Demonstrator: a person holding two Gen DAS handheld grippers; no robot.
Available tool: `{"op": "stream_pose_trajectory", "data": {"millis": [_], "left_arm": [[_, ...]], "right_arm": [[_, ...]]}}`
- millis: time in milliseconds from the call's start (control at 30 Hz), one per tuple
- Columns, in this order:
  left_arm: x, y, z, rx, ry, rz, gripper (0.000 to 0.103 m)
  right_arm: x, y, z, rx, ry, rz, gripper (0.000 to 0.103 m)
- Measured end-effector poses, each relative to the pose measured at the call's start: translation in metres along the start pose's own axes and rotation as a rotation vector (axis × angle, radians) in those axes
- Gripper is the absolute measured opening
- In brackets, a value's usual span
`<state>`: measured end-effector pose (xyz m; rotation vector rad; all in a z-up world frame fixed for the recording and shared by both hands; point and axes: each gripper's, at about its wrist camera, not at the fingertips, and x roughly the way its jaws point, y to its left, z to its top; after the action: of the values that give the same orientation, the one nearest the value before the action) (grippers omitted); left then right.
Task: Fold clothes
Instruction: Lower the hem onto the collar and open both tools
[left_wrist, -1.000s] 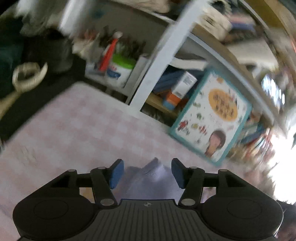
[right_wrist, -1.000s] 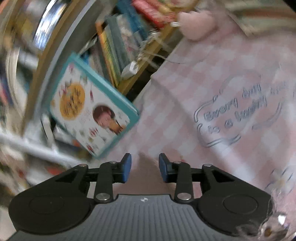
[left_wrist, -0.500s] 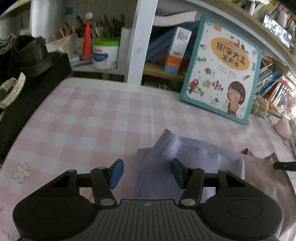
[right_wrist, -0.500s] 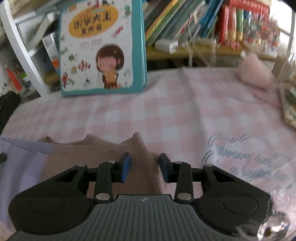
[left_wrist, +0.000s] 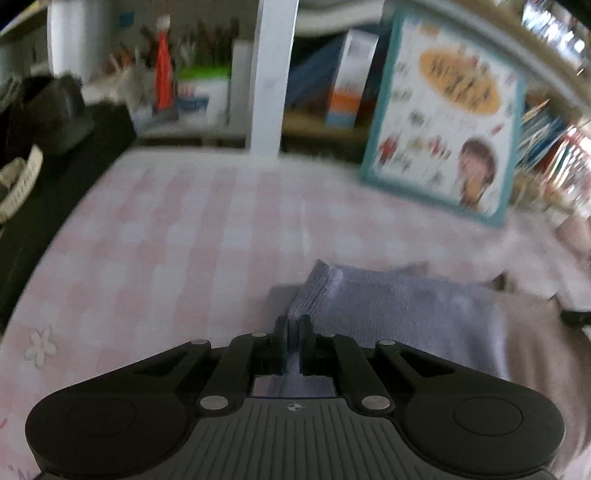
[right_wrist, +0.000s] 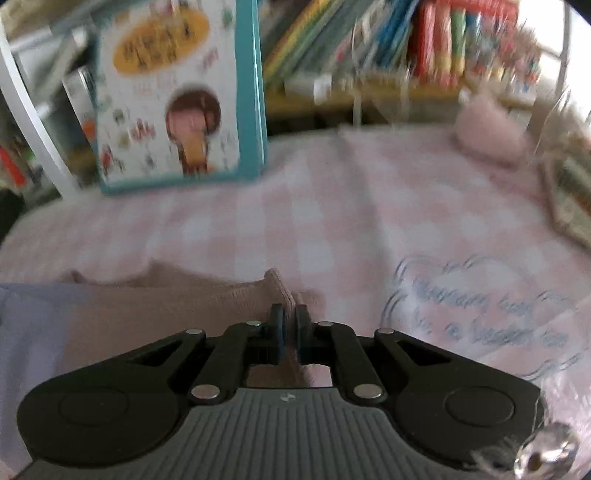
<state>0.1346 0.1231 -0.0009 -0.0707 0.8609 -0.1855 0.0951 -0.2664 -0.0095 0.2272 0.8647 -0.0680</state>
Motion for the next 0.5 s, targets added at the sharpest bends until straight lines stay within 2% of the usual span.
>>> {"op": "stream_pose_trajectory", "data": {"millis": [67,133,200,267,300,333,400,467,500], "left_arm": [[0.005,0.000,0.000,-0.009,0.023,0.019,0.011],[-0.007,-0.001,0.002,-0.028,0.001,0.046,0.012],[-0.024,-0.006,0.003,-0.042,-0.036,0.083,0.012],[-0.046,-0.014,-0.001,-0.053,-0.104,0.043,0.012],[-0.052,-0.021,-0.004,-0.043,-0.113,-0.023,0.012],[-0.059,-0.028,-0.007,-0.032,-0.120,-0.093,0.012],[-0.058,-0.043,-0.013,-0.005,-0.086,-0.176,0.012],[-0.047,-0.055,-0.020,0.018,-0.039,-0.186,0.013],[-0.038,-0.055,-0.022,0.010,-0.019,-0.158,0.013]], "right_arm": [[-0.003,0.002,0.002,-0.021,-0.009,-0.007,0.008],[-0.010,0.005,0.003,-0.046,-0.015,-0.025,0.018],[-0.028,0.005,0.002,-0.064,-0.056,-0.052,0.021],[-0.046,0.007,-0.003,-0.092,-0.092,-0.035,0.021],[-0.053,0.012,-0.006,-0.117,-0.100,-0.012,0.021],[-0.060,0.018,-0.009,-0.146,-0.106,0.012,0.023],[-0.061,0.031,-0.016,-0.196,-0.096,0.051,0.025],[-0.057,0.040,-0.022,-0.226,-0.074,0.074,0.026],[-0.050,0.041,-0.024,-0.220,-0.052,0.065,0.027]]}}
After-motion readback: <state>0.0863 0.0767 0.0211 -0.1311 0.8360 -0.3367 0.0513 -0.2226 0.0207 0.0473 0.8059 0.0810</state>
